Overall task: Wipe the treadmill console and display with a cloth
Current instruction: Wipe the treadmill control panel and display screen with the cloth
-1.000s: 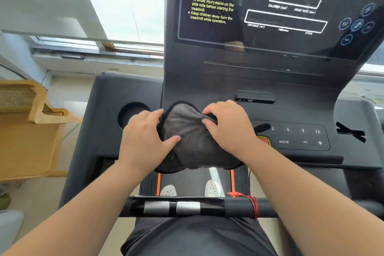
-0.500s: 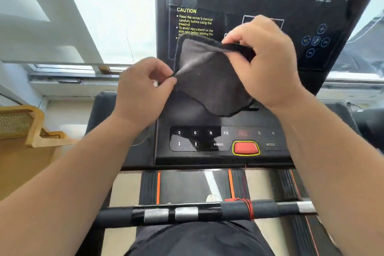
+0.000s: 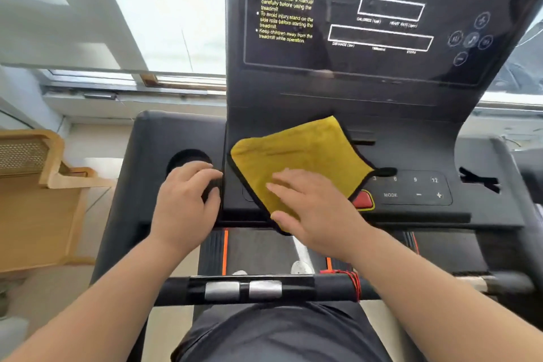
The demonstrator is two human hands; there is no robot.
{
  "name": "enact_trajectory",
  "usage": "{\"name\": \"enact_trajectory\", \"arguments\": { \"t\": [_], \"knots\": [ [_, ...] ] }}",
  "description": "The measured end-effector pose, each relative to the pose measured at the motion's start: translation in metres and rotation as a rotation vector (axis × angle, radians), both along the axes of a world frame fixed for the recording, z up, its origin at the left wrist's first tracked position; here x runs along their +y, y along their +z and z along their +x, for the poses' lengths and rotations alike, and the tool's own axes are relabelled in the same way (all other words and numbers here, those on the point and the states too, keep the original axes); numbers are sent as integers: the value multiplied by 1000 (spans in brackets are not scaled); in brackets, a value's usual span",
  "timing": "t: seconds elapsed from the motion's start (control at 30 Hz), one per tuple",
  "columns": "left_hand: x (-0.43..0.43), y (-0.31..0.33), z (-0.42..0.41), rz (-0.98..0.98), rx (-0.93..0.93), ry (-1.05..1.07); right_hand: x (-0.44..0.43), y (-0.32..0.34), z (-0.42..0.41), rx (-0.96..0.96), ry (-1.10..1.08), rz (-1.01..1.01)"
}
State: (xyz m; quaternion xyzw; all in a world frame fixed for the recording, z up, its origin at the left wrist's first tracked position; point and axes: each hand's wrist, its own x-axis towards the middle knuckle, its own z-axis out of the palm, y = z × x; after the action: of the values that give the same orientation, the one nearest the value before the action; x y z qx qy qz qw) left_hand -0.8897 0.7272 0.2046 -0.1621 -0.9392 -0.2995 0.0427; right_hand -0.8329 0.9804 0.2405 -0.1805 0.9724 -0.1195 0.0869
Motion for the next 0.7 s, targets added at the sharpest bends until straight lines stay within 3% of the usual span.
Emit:
{"name": "enact_trajectory", "arguments": {
  "t": [0.13,0.3,0.43,0.6,0.7],
  "knots": [
    [-9,-5,7,-83,12,-9,-14,-31,18,-85,48,240],
    [-21,-10,6,-145,-7,-37,-25,-33,-35,-2,-187,230],
    [-28,-14,5,-148,-21,-60,-45,-33,-70,9,-249,229],
    [-27,-15,4,-113,0,-53,-52,-21,-37,-43,-24,39],
    [-28,-16,3,-83,14,-57,-23,-27,-2,2,163,121]
  ]
}}
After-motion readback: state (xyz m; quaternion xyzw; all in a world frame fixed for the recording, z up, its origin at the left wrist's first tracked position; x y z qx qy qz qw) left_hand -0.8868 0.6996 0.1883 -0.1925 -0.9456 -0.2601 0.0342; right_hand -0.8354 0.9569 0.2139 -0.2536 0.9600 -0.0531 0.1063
